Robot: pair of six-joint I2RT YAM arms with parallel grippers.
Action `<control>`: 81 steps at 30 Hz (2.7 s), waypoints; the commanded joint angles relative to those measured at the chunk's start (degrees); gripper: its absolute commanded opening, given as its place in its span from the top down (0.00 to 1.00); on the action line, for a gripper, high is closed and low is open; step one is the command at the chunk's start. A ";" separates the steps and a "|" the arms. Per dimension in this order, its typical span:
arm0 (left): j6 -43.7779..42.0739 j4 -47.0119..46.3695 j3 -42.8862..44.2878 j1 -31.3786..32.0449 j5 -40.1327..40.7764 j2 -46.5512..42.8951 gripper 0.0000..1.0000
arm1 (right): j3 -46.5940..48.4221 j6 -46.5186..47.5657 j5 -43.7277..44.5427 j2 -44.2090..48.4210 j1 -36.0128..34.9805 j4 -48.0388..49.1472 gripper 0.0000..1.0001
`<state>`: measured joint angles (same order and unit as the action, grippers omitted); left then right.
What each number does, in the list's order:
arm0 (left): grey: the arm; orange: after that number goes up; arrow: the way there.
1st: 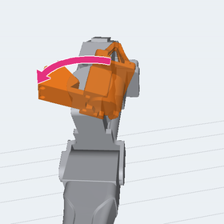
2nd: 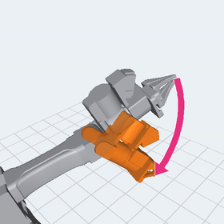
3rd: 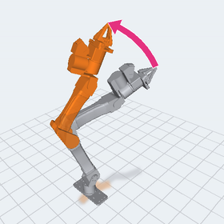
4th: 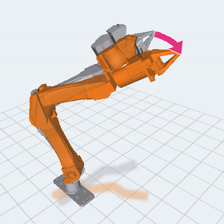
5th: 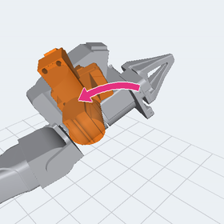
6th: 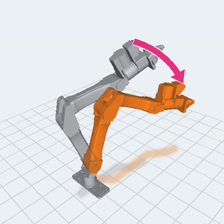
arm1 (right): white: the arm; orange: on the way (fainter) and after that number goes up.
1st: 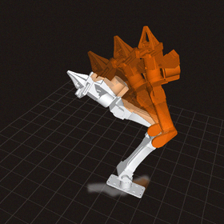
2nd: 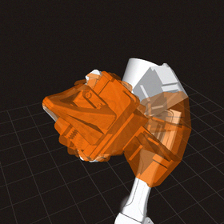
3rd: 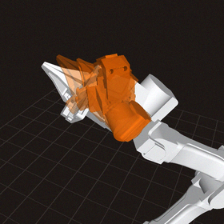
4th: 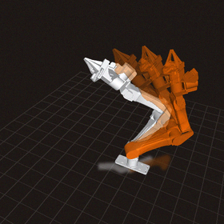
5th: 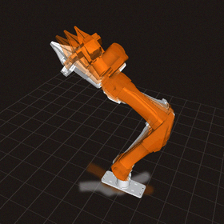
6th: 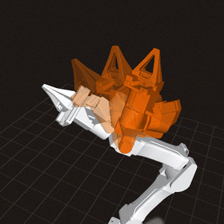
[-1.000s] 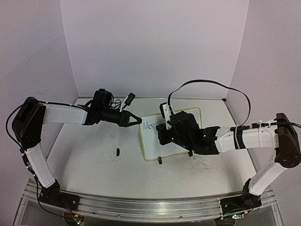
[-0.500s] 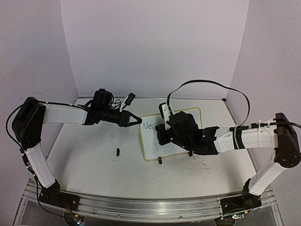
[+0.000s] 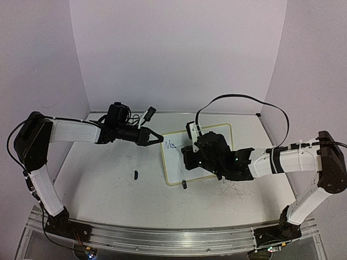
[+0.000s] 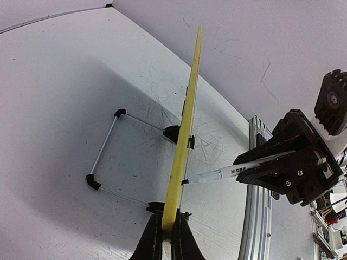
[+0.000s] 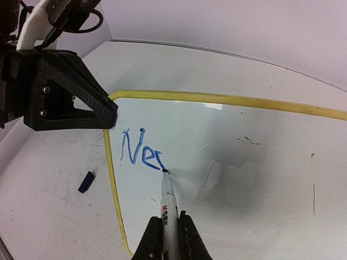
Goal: Write a sentence on the whiteboard
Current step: Write a sentence on the whiteboard stand.
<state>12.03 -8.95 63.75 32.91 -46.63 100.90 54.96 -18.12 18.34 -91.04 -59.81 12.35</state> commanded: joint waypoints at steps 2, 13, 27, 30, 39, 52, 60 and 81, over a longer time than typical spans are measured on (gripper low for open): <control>0.18 3.59 1.40 -0.12 0.39 1.22 1.00 | 0.10 -0.45 1.90 1.30 0.24 -0.47 1.00; 0.18 3.52 1.25 -0.12 0.39 1.11 1.00 | 3.30 1.27 3.64 -0.19 0.34 1.16 1.00; 0.10 3.57 1.24 -0.12 0.38 1.11 1.00 | 2.41 0.60 3.50 0.36 0.52 0.87 1.00; 0.10 3.54 1.32 -0.12 0.36 1.21 1.00 | 1.61 -0.24 3.18 0.92 0.52 0.14 1.00; 0.09 3.56 1.24 -0.12 0.39 1.20 1.00 | -1.13 -2.35 2.70 2.37 0.53 -0.48 1.00; 0.18 3.57 1.25 -0.12 0.31 1.26 1.00 | -0.47 -1.89 3.16 2.02 0.50 -0.60 1.00; 0.18 3.58 1.27 -0.12 0.22 1.31 1.00 | 2.54 0.24 5.08 0.98 0.49 -0.24 1.00; -0.22 3.57 1.17 -0.12 0.49 1.24 1.00 | -4.38 -0.02 -0.79 10.20 0.95 1.36 1.00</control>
<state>12.01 -8.99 63.75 32.91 -46.89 101.01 53.04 -18.09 18.78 -85.09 -59.11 11.67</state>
